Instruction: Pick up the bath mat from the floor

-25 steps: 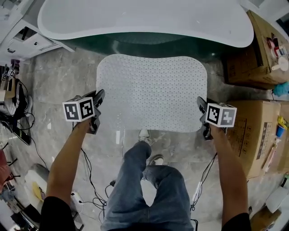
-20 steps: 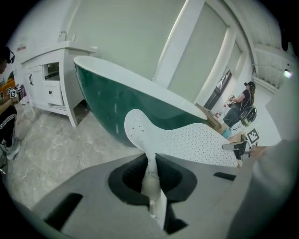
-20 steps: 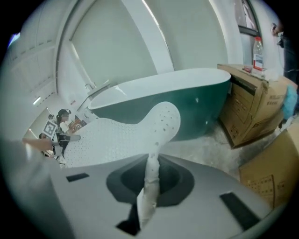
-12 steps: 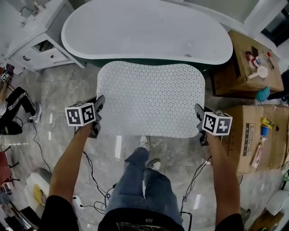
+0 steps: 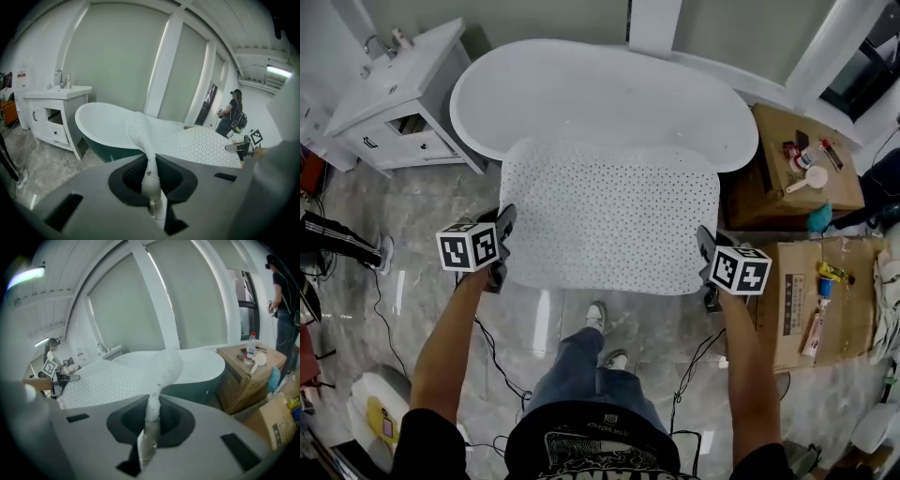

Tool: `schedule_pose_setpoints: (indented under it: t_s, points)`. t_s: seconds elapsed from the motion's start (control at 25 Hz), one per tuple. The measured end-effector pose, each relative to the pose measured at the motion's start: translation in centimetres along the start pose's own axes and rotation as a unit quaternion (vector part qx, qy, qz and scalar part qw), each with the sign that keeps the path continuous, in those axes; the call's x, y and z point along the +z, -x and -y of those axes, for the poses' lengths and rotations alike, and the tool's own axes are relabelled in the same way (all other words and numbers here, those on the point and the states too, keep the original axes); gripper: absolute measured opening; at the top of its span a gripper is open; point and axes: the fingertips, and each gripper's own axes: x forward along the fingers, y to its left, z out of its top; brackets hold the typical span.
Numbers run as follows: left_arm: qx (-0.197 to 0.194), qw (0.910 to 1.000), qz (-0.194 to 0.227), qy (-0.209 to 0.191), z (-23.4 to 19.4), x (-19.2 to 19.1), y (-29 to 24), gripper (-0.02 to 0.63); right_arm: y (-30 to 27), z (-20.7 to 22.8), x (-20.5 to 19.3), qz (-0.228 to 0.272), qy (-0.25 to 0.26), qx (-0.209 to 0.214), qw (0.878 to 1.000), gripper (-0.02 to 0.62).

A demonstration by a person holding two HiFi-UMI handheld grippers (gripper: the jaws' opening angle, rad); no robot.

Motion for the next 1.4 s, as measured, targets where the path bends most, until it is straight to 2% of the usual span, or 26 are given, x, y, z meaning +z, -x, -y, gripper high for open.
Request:
schedule_pose_setpoints:
  t_s: [0.24, 0.6, 0.96, 1.16, 1.4]
  points:
    - [0.005, 0.9994, 0.033, -0.007, -0.3, 4.9, 1.9, 0.032, 1.6, -1.7, 5.7, 0.043, 0.008, -0.010, 0.999, 0.024]
    - [-0.021, 0.9933, 0.112, -0.019, 0.9, 12.9, 2.9, 0.035, 3.0, -4.3, 13.7, 0.099, 0.027, -0.030, 0.994, 0.025]
    - [-0.026, 0.9889, 0.144, -0.024, -0.1, 17.2, 2.9, 0.034, 3.4, -5.8, 19.2, 0.145, 0.035, -0.044, 0.988, 0.023]
    - [-0.015, 0.9858, 0.152, -0.069, 0.0, 19.4, 2.9, 0.034, 3.3, -6.7, 21.2, 0.168, 0.065, -0.060, 0.982, 0.023]
    - [0.000, 0.9765, 0.182, -0.115, 0.9, 22.7, 3.5, 0.034, 3.7, -7.2, 24.3, 0.206, 0.090, -0.073, 0.972, 0.023]
